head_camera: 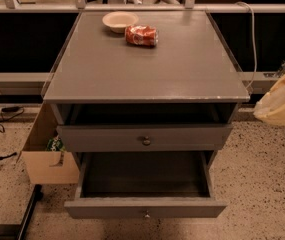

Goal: Close middle drawer

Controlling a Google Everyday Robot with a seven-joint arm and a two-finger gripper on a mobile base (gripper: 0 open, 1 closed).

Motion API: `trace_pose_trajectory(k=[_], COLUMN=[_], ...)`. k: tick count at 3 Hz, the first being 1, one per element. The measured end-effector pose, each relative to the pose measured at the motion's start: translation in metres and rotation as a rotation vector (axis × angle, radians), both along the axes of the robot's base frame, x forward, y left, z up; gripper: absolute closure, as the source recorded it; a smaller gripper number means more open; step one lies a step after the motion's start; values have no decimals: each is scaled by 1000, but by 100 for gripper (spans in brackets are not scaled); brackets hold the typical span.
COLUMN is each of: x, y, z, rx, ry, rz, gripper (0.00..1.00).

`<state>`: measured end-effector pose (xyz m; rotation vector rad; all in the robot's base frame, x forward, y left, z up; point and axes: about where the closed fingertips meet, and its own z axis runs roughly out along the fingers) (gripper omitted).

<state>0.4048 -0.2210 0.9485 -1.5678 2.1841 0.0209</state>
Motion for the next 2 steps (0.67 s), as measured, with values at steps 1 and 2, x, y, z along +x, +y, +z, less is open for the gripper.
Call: trace_pose_trajectory(k=[1, 2], x=[0, -6], y=[0, 5], z=[0, -14], rx=[0, 9], ry=[0, 13], rz=[0, 2], gripper=[100, 100])
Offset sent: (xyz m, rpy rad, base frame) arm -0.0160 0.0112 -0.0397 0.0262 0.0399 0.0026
